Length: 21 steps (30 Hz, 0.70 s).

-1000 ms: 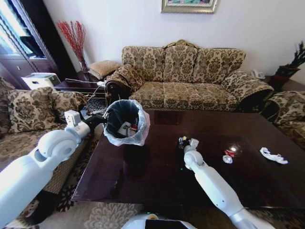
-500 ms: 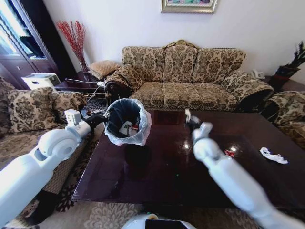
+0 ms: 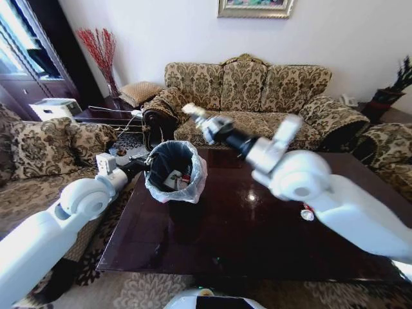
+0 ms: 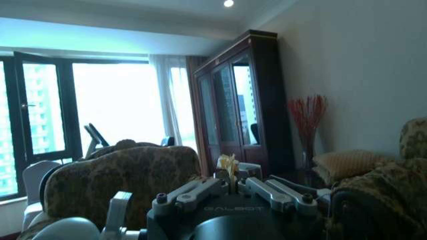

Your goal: Move to the front of the table and place the trash on the table into the trash bin.

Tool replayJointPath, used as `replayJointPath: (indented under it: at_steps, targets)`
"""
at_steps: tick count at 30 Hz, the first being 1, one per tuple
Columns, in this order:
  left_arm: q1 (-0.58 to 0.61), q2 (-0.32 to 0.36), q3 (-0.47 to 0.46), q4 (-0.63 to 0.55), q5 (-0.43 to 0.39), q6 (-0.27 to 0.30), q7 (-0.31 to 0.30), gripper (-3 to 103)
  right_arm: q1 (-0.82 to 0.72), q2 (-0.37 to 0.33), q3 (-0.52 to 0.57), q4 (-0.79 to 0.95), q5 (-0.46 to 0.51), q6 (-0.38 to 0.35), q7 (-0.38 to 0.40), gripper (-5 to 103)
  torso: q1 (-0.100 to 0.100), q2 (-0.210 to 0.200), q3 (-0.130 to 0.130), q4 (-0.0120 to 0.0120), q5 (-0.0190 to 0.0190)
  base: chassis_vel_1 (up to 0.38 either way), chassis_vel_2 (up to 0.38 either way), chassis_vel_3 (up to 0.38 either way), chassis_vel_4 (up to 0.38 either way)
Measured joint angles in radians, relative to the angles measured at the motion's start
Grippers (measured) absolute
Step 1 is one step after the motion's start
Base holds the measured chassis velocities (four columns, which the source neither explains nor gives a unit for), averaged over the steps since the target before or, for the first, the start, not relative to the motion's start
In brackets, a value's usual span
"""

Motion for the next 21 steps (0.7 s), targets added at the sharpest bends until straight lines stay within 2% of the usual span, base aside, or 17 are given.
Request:
replayJointPath:
  at_steps: [3,4,6,9,12,13,16,19,20,21]
  targets:
    - [0.004,-0.011,-0.004,0.003,0.001,0.002,0.0,3,-0.015,0.021,-0.063,-0.024,-0.06,-0.054,0.004,0,0.0,0.0,0.0,-0.0003,-0.0002,0.0,0.0,0.0,0.0]
    - [0.006,-0.013,-0.005,0.003,0.001,0.002,0.0,3,-0.024,0.022,-0.072,-0.03,-0.078,-0.059,0.003,5,0.0,0.0,0.0,-0.0003,-0.0001,0.0,0.0,0.0,0.0]
    - [0.007,-0.014,-0.005,0.002,0.001,0.003,-0.001,3,-0.03,0.023,-0.077,-0.031,-0.088,-0.061,0.003,5,0.0,0.0,0.0,-0.0003,-0.0001,0.0,0.0,0.0,0.0]
    - [0.005,-0.014,-0.007,0.0,0.001,0.003,-0.003,3,-0.057,0.029,-0.082,-0.035,-0.153,-0.077,-0.004,21,0.0,0.0,0.0,-0.0005,0.0001,0.0,0.0,0.0,0.0]
    - [0.001,-0.018,-0.007,0.003,0.0,0.003,-0.006,3,-0.059,0.033,-0.081,-0.041,-0.176,-0.078,-0.01,27,0.0,0.0,0.0,-0.0005,0.0001,0.0,0.0,0.0,0.0]
    - [0.001,-0.021,-0.007,0.003,0.0,0.003,-0.007,3,-0.058,0.037,-0.08,-0.047,-0.181,-0.078,-0.01,37,0.0,0.0,0.0,-0.0004,-0.0001,0.0,0.0,0.0,0.0]
    - [0.002,-0.024,-0.008,0.002,0.0,0.003,-0.007,3,-0.054,0.04,-0.079,-0.051,-0.182,-0.078,-0.009,42,0.0,0.0,0.0,-0.0003,-0.0001,0.0,0.0,0.0,0.0]
    - [0.008,-0.035,-0.014,0.0,0.004,0.003,-0.008,3,-0.051,0.046,-0.049,-0.063,-0.186,-0.063,0.032,59,0.0,0.0,0.0,-0.0001,-0.0001,0.0,0.0,0.0,0.0]
    - [0.009,-0.039,-0.017,-0.002,0.009,0.007,-0.008,3,-0.055,0.042,-0.027,-0.063,-0.182,-0.059,0.07,59,0.0,0.0,0.0,0.0,-0.0001,0.0,0.0,0.0,0.0]
    - [0.009,-0.039,-0.017,-0.002,0.009,0.007,-0.008,3,-0.055,0.042,-0.027,-0.063,-0.182,-0.059,0.07,59,0.0,0.0,0.0,0.0,-0.0001,0.0,0.0,0.0,0.0]
